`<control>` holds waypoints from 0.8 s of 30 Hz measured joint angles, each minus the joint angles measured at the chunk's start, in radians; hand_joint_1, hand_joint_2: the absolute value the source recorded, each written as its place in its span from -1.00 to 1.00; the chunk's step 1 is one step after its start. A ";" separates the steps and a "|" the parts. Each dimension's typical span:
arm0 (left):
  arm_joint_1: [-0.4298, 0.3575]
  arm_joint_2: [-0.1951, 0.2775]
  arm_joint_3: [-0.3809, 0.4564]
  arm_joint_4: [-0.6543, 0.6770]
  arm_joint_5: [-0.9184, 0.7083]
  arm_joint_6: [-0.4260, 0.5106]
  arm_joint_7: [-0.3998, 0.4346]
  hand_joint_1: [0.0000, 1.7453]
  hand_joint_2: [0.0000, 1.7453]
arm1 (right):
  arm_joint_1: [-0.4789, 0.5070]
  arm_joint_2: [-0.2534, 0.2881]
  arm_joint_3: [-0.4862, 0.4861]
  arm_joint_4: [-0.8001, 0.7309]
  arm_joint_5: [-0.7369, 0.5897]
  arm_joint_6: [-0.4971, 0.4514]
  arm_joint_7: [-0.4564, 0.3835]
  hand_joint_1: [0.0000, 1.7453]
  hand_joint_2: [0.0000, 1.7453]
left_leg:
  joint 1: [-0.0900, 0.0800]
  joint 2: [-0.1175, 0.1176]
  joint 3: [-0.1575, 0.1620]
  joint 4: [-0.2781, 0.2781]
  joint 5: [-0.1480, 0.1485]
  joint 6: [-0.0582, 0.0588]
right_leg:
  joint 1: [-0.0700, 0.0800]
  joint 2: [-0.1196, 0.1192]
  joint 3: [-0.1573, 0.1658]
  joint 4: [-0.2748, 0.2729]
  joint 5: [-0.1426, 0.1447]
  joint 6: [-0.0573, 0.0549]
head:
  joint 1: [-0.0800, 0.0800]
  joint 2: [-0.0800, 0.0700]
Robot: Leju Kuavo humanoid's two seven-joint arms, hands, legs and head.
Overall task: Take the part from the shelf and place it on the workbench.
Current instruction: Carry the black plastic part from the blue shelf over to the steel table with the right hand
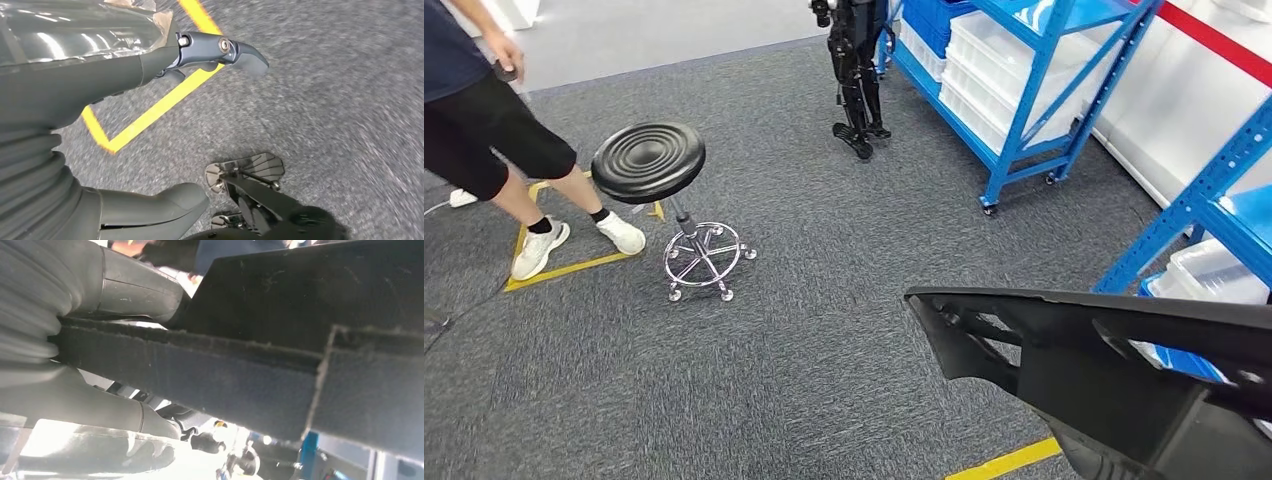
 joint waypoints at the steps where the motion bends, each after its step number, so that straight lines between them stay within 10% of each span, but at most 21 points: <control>1: -0.001 0.002 0.000 0.000 -0.002 -0.001 0.004 -1.00 1.00 | 0.000 0.003 0.002 -0.001 -0.005 0.000 -0.001 1.00 1.00 | 0.002 0.012 -0.032 0.065 -0.028 -0.002 | 0.003 -0.014 -0.001 0.000 -0.001 -0.001 | 0.000 0.000; 3: -0.001 0.003 0.000 0.000 -0.006 -0.002 0.011 -1.00 1.00 | 0.001 0.007 0.006 -0.001 -0.012 -0.001 -0.002 1.00 1.00 | 0.006 0.020 -0.055 0.114 -0.034 -0.005 | 0.006 -0.043 -0.002 0.000 -0.002 -0.003 | 0.000 0.000; 7: -0.004 0.006 -0.001 0.000 -0.009 -0.001 0.014 -1.00 1.00 | 0.000 0.012 0.011 -0.003 -0.019 0.001 -0.003 1.00 1.00 | 0.004 0.080 0.081 -0.126 0.066 0.003 | 0.013 -0.090 0.004 0.000 -0.009 0.003 | 0.001 0.000; 11: -0.010 0.008 -0.002 -0.001 -0.022 0.008 0.034 -1.00 1.00 | -0.003 0.012 0.023 -0.006 -0.074 0.059 0.012 1.00 1.00 | -0.007 0.070 0.101 -0.177 0.077 0.025 | 0.016 -0.123 0.015 -0.002 -0.018 0.024 | 0.003 0.000; 15: -0.033 0.009 -0.007 -0.009 -0.030 0.019 0.041 -1.00 1.00 | -0.009 0.009 0.056 0.002 -0.114 0.158 0.045 1.00 1.00 | -0.001 0.021 0.109 -0.196 0.095 0.050 | 0.013 -0.021 -0.056 0.150 -0.091 0.018 | 0.011 0.000; 18: -0.047 0.006 -0.007 -0.017 -0.025 0.021 0.042 -1.00 1.00 | -0.017 0.007 0.082 0.018 -0.120 0.203 0.068 1.00 1.00 | -0.003 -0.025 0.108 -0.194 0.097 0.053 | 0.013 0.008 -0.132 0.281 -0.122 0.021 | 0.013 0.000; 21: -0.048 0.001 -0.007 -0.023 -0.015 0.025 0.034 -1.00 1.00 | -0.037 0.005 0.108 0.041 -0.117 0.236 0.087 1.00 1.00 | -0.002 -0.068 0.110 -0.191 0.097 0.049 | 0.008 0.035 -0.070 0.118 -0.037 0.046 | 0.013 0.000; 24: -0.050 -0.002 -0.006 -0.027 -0.010 0.030 0.029 -1.00 1.00 | -0.058 0.003 0.125 0.061 -0.115 0.250 0.092 1.00 1.00 | -0.005 -0.102 0.102 -0.187 0.096 0.034 | 0.007 0.063 -0.019 0.002 0.009 0.036 | 0.013 0.000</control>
